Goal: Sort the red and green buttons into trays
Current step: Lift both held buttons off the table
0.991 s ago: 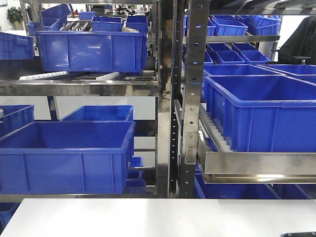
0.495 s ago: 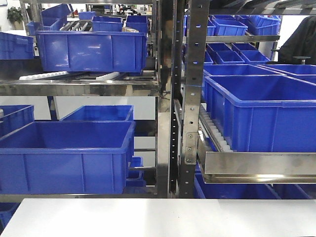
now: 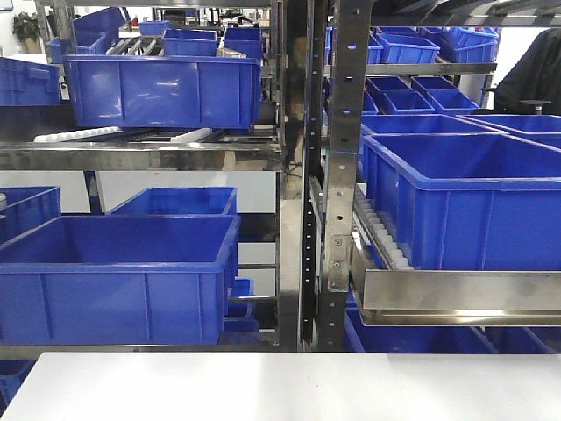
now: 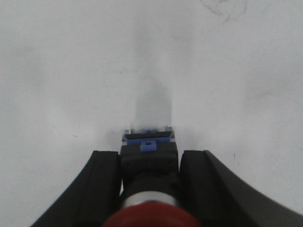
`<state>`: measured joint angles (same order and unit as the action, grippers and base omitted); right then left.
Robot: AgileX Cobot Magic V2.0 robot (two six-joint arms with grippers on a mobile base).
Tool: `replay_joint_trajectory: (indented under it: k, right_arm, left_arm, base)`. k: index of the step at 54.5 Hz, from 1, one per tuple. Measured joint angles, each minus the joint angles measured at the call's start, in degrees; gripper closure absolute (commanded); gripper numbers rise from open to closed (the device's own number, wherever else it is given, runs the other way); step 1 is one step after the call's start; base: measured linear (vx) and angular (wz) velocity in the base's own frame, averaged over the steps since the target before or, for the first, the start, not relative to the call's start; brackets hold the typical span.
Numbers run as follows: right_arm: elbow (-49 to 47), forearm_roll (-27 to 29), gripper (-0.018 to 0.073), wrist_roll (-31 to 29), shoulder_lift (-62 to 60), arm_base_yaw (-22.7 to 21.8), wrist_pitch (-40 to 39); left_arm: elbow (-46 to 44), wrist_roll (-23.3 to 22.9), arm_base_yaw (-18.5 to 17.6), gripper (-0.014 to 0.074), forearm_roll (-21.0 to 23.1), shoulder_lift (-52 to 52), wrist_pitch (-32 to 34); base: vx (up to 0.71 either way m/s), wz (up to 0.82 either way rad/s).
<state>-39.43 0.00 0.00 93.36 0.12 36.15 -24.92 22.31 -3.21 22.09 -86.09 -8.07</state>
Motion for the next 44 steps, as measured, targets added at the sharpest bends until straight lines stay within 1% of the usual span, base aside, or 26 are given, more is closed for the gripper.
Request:
replay_joint_trajectory:
  k: [5,14,21,27,30,38,44]
  right_arm:
    - [0.0,0.0,0.0575,0.0,-0.4,0.0,0.1]
    - [0.0,0.0,0.0573,0.0,-4.5,0.0,-0.9]
    - [0.0,2.1,0.0571,-1.9,-9.8,0.0,-2.7]
    - [0.0,6.0,0.057,-5.1,-16.3,0.0,-4.3]
    - [0.0,9.0,0.057,-7.0,-19.5,0.0,-5.0]
    - [0.1,16.4,0.0568,-13.8,-29.3,0.0,-6.6]
    - [-1.7,20.1,0.0568,-18.7,-35.9,0.0,-6.7]
  left_arm:
    - [0.0,0.0,0.0,0.0602,0.0,0.3,0.0]
    - [-1.6,0.0,0.0,0.06,0.0,3.6,-0.9]
    - [-4.8,0.0,0.0,0.0599,0.0,8.0,-1.2]
    - [-9.0,0.0,0.0,0.0599,0.0,11.9,-1.7]
    - [-11.3,0.0,0.0,0.0599,0.0,13.6,-2.5]
    - [-17.3,0.0,0.0,0.0599,0.0,18.1,-5.2]
    - [-20.2,0.0,0.0,0.0599,0.0,22.0,-6.1]
  base:
    - [0.0,0.0]
    - [0.0,0.0]
    - [0.0,0.0]
    - [0.0,0.0]
    - [0.0,0.0]
    - [0.0,0.0]
    - [0.0,0.0]
